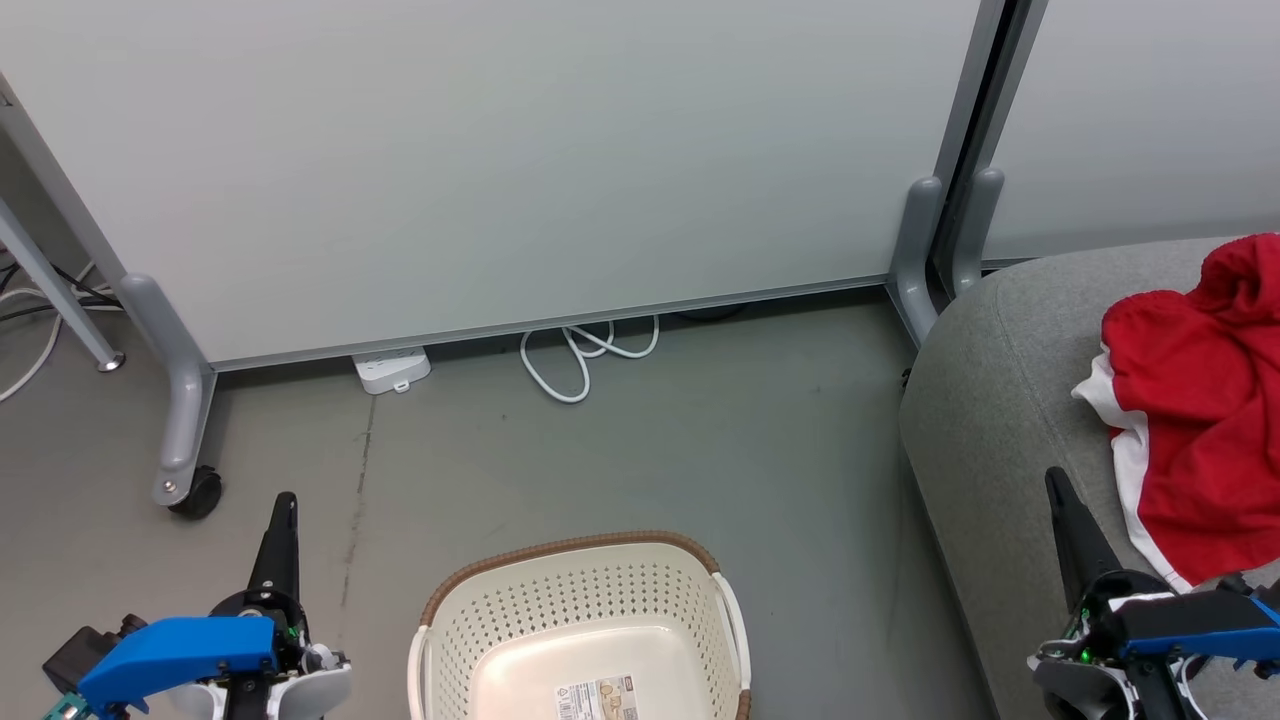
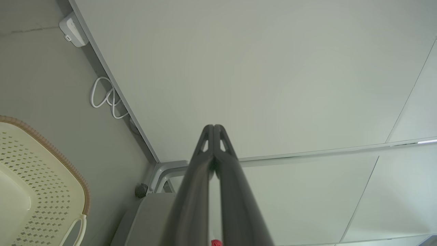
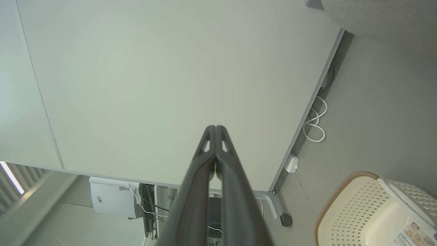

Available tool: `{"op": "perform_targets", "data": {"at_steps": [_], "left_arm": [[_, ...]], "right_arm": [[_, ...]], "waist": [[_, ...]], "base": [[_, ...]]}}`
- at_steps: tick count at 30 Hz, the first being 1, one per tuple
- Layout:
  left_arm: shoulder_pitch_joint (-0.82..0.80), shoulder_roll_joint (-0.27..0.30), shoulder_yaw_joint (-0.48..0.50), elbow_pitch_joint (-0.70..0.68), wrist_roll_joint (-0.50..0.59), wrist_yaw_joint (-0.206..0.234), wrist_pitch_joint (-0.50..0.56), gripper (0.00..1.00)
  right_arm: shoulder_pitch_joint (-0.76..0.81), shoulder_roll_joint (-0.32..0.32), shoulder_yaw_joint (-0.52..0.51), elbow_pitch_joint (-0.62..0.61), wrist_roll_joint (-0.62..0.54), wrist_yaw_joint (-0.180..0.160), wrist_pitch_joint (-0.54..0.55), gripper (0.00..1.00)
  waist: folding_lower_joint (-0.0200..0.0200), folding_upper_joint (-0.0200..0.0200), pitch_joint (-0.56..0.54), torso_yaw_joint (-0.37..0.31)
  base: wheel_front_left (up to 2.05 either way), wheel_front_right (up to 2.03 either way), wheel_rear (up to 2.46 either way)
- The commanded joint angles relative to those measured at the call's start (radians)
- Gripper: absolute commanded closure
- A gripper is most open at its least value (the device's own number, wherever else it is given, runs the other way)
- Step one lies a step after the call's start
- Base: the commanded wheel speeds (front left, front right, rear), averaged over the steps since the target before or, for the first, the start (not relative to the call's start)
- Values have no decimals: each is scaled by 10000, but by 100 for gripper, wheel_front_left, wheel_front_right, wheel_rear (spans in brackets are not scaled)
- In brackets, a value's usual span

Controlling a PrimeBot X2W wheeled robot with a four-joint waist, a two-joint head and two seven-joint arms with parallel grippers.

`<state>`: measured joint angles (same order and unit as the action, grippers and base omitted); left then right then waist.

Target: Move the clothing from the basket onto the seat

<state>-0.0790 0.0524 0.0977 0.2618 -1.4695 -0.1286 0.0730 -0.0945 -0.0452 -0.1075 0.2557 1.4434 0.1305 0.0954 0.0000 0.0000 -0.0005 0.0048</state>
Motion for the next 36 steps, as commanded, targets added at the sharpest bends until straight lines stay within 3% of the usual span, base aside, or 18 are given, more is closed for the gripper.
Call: {"op": "perform_targets", "data": {"at_steps": [1, 23, 36], "left_arm": [[-172, -1, 75, -76, -188, -31, 67, 100], [-374, -30, 187, -200, -1479, -37, 453, 100], [-352, -29, 183, -192, -1443, -37, 453, 100]], "right_arm": [[-136, -71, -31, -77, 233, 5, 9, 100], [-206, -80, -80, -130, 1745, 4, 210, 100], [-205, -80, -75, -128, 1708, 4, 205, 100]], "waist": [[0, 0, 2, -3], [0, 0, 35, -47], [0, 0, 36, -48]], "base": [[0, 0, 0], [0, 0, 0], [0, 0, 0]]}}
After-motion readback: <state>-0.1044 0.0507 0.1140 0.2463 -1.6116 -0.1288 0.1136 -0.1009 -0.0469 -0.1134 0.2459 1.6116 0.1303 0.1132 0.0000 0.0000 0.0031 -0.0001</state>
